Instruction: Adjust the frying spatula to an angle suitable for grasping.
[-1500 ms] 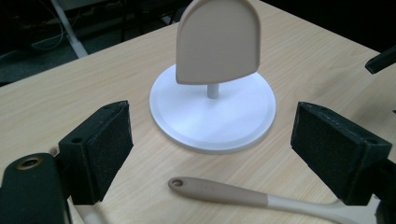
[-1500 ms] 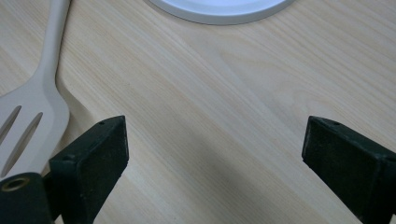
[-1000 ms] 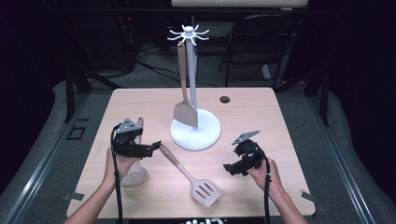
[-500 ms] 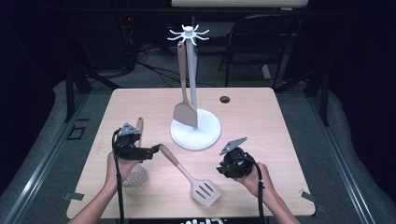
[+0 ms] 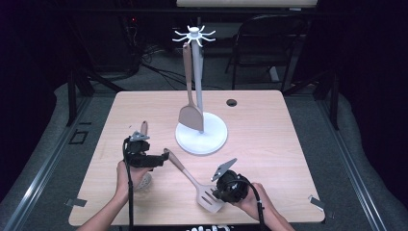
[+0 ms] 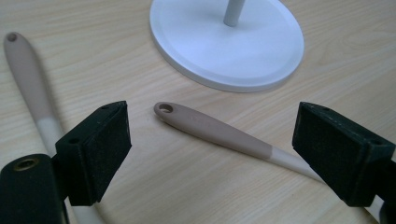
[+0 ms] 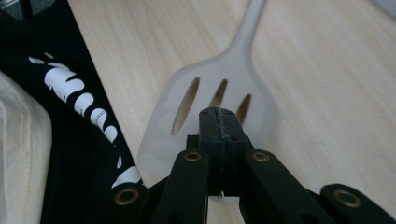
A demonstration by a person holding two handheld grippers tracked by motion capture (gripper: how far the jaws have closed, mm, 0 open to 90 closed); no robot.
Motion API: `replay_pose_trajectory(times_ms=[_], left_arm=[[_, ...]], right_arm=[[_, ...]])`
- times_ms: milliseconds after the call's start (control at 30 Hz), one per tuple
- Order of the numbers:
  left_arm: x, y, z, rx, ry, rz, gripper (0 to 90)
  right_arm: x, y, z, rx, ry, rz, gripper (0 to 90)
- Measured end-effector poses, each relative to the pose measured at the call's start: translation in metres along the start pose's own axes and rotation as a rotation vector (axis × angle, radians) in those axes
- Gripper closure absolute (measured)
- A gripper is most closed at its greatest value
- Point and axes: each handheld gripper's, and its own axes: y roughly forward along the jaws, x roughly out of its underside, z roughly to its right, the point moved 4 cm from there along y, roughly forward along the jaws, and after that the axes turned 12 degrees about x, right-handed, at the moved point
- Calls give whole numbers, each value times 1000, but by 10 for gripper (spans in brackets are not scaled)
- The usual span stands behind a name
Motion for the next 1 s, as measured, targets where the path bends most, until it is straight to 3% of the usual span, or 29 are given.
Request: replay_pose_trajectory(times_ms=[367, 400, 600, 767, 867, 1000], left_arm=[[8, 16, 8, 23, 8, -71, 146], [9, 18, 9, 24, 6, -70, 146], [11, 31, 14, 52, -24, -86, 150], [13, 42, 18, 62, -50, -98, 154], [15, 49, 19, 62, -71, -110, 157], [17, 55, 19, 59, -82, -125, 164]], right_arm=[[9, 23, -2, -8, -10, -93, 900], [9, 27, -4, -20, 6, -81, 900], [12, 34, -4, 7, -27, -132, 900], [12, 36, -4, -9, 5, -113, 900], [12, 35, -2, 5, -20, -132, 900], [12, 36, -2, -2, -8, -121, 900]])
